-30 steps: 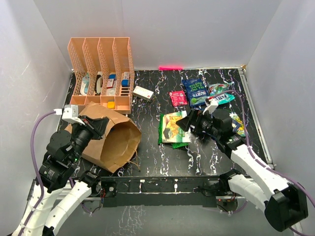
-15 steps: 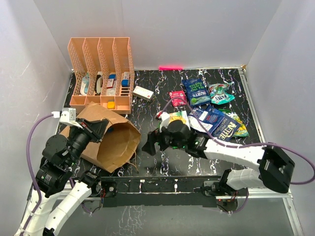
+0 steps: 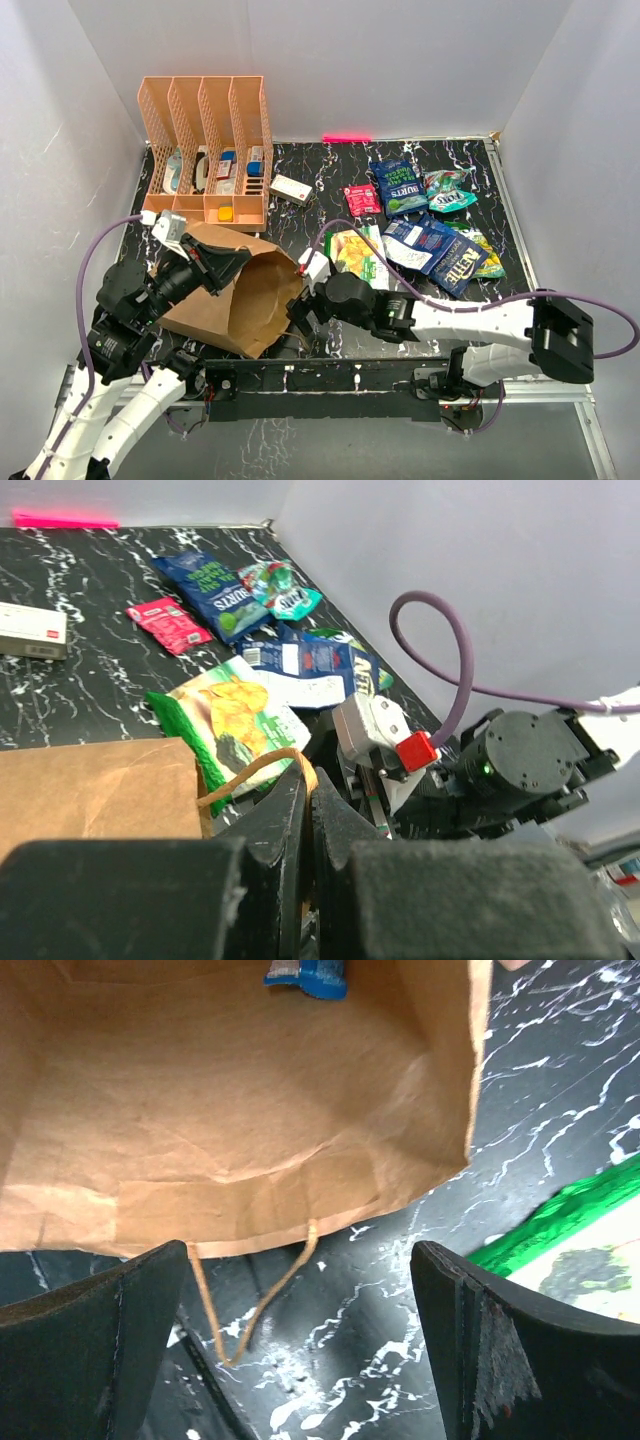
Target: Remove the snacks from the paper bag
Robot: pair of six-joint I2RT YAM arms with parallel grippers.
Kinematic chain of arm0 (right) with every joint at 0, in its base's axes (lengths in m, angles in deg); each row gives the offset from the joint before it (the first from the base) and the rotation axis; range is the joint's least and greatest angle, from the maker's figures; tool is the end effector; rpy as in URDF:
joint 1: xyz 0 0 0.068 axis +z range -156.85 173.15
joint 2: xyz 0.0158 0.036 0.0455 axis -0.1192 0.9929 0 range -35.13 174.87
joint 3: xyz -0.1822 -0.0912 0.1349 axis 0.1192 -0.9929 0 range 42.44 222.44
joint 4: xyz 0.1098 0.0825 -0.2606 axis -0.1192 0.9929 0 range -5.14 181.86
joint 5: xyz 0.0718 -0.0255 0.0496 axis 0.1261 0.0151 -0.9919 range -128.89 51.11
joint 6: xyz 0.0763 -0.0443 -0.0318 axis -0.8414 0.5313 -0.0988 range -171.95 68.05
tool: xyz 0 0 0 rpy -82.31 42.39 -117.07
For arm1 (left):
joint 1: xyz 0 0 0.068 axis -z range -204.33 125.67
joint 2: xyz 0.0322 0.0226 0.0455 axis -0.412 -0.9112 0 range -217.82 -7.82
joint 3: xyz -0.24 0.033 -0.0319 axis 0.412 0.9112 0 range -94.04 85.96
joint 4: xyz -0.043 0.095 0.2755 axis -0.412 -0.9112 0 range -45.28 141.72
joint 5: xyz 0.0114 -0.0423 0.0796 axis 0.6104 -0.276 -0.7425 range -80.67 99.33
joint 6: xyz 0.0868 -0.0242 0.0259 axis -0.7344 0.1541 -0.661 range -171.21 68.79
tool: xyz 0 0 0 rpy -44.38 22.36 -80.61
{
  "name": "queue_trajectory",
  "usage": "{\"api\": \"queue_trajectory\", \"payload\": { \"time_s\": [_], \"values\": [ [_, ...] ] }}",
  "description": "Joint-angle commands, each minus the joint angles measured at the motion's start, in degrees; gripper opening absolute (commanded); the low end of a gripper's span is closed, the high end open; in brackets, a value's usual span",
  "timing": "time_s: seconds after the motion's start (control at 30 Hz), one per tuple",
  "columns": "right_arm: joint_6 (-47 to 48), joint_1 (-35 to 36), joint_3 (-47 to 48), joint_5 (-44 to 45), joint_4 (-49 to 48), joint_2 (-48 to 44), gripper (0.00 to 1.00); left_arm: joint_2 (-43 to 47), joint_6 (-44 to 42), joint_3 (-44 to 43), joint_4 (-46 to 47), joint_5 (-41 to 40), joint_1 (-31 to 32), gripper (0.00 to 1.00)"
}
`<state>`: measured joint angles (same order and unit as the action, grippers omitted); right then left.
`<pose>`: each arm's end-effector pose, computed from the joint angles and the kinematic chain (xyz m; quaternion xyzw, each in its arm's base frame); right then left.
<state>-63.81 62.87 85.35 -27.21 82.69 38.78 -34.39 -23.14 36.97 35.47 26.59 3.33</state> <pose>0.1420 0.3349 0.1703 -0.3689 0.7746 0.2644 0.4405 0.1657 -0.1151 0.3973 0.1093 0.6609 -0.4325 0.6035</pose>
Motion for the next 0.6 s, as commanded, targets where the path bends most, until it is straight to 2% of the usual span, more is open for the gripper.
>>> {"api": "queue_trajectory", "payload": {
  "time_s": [0.0, 0.23, 0.33, 0.43, 0.57],
  "values": [
    [10.8, 1.4, -2.8, 2.1, -7.7, -5.7, 0.99, 1.2, -2.0, -1.0, 1.6, 6.6, 0.2, 0.0],
    [29.5, 3.3, -9.4, -14.7, -20.6, -8.1, 0.97, 5.5, -4.2, -2.1, -7.5, 1.8, 0.2, 0.0],
    [35.1, 3.7, -8.0, -18.0, -23.7, -4.1, 0.95, 7.3, -4.0, -2.1, -9.1, 0.0, 0.2, 0.0],
    [45.9, 4.3, -6.4, -23.0, -26.8, 2.1, 0.89, 8.5, -3.9, -2.1, -10.2, -1.7, 0.2, 0.0],
    [55.0, 4.6, -1.9, -23.0, -34.2, 12.1, 0.87, 8.7, -4.2, -2.9, -11.3, -2.5, 0.2, 0.0]
  ]
}}
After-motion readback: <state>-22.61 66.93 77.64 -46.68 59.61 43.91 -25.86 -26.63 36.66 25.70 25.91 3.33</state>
